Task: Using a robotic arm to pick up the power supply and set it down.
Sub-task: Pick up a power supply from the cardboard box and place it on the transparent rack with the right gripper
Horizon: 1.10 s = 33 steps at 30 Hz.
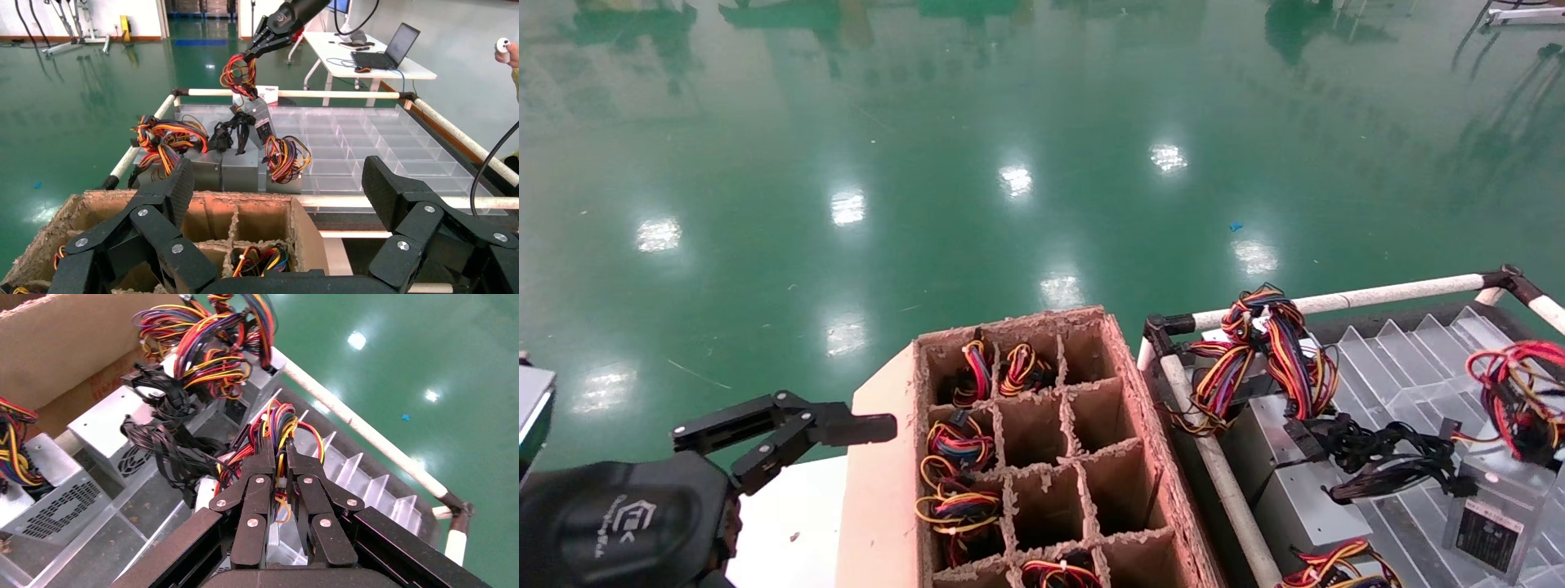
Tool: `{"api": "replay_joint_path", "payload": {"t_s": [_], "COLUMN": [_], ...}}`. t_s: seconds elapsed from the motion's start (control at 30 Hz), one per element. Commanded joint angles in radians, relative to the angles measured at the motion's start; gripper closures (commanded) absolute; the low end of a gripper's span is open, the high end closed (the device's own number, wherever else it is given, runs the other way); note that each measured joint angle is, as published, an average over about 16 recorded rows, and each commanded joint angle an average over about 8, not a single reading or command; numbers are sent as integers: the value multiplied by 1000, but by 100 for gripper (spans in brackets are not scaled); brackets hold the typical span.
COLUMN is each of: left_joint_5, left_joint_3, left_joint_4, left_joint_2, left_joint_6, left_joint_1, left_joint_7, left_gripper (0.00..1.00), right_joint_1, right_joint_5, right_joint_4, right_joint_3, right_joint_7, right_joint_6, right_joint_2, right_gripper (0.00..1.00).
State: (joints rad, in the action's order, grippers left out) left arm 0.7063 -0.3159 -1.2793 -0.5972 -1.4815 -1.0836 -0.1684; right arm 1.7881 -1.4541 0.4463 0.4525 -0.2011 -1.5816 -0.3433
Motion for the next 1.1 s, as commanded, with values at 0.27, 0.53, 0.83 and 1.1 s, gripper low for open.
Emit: {"api": "replay_joint_path", "payload": {"t_s": [0.27, 0.53, 0.83, 1.1], "left_joint_5": [0, 0, -1, -1], "left_joint_3": [0, -1, -1, -1], "left_joint_4": [0, 0, 0, 0], "left_joint_2": [0, 0, 0, 0], "left_joint_6": [0, 0, 0, 1], "left_joint_1": [0, 0, 0, 0], "left_joint_7": [0, 0, 0, 1], "left_gripper": [0, 0, 0, 0], "right_joint_1": [5, 39, 54, 33], "right_joint_5": [46, 79, 110, 175], "right_joint_4": [21, 51, 90, 119], "right_joint_3": [40, 47, 59, 83], "right_joint_7": [12, 25, 47, 61], "right_joint_6": [0, 11, 3, -5], "right_joint_2": [-13, 17, 80, 146], "right_gripper": [100, 100, 100, 100]}}
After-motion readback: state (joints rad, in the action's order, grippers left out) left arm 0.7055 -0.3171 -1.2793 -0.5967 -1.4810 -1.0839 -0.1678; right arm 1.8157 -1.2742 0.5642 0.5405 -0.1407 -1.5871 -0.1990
